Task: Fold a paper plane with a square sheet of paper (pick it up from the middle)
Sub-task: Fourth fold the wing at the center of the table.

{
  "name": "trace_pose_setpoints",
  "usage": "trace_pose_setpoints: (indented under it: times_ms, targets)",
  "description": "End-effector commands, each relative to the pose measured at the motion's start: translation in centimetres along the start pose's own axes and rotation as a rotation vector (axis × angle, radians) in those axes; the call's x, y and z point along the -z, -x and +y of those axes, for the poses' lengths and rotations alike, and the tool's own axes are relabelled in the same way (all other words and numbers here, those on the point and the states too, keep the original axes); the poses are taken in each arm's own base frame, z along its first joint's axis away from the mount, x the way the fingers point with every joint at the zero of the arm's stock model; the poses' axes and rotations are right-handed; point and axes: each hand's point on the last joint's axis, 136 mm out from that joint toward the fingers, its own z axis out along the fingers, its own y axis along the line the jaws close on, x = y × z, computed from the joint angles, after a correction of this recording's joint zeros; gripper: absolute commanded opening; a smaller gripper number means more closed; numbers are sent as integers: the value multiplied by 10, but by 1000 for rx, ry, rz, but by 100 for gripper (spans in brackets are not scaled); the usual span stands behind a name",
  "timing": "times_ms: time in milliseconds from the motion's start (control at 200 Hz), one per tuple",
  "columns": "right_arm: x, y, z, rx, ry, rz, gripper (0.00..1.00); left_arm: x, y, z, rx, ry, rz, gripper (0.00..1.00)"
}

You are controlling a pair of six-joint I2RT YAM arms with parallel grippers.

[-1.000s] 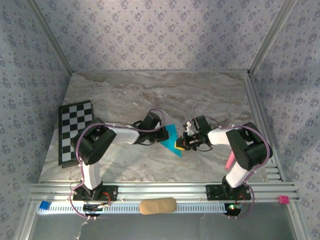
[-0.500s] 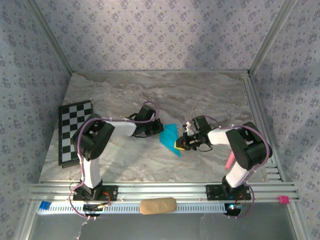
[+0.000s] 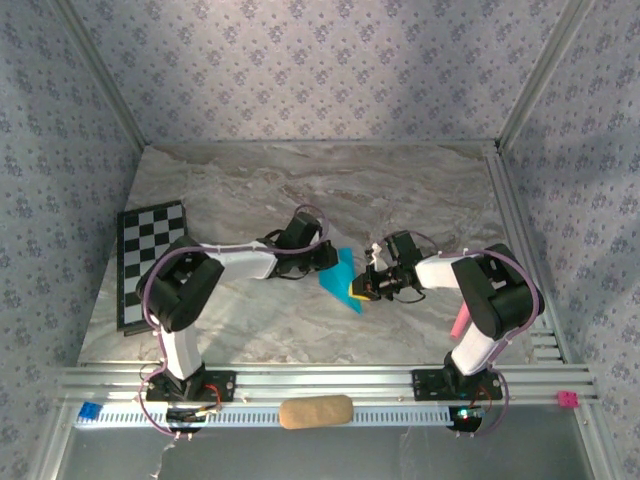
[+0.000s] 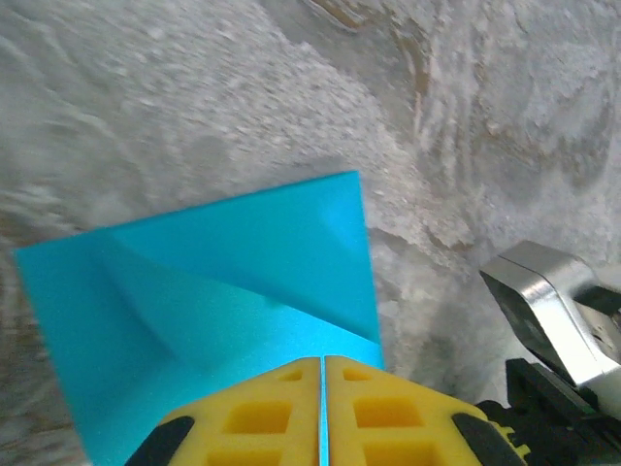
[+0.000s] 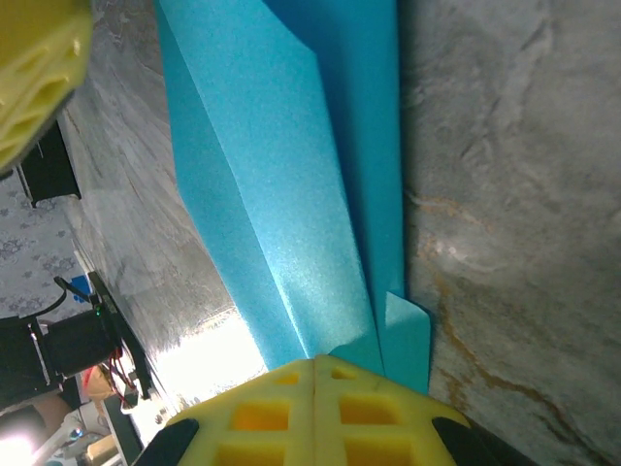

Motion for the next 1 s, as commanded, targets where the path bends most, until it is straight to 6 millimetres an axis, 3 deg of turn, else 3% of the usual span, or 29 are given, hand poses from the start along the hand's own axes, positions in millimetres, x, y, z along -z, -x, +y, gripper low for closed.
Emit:
trace_pose_setpoints:
  times_ms: [0,245,625,844,994]
  targets:
    - [-1,-42,-56,-159,-196,104,0,-13,4,6,-2,-4,2,11]
    - [-2,-45,-57,-159,-187,111,0,-24,12,61,117,45,0,11]
    - [-1,-46,-55,-149,-182,121,0,-10,42,97,155,279,11,11]
    - [1,-45,-54,-143,-180,118,0,11,55,81,122,300,-14,12]
    - [2,-41,-51,-131,-173,125,0,32,61,46,47,240,-57,15]
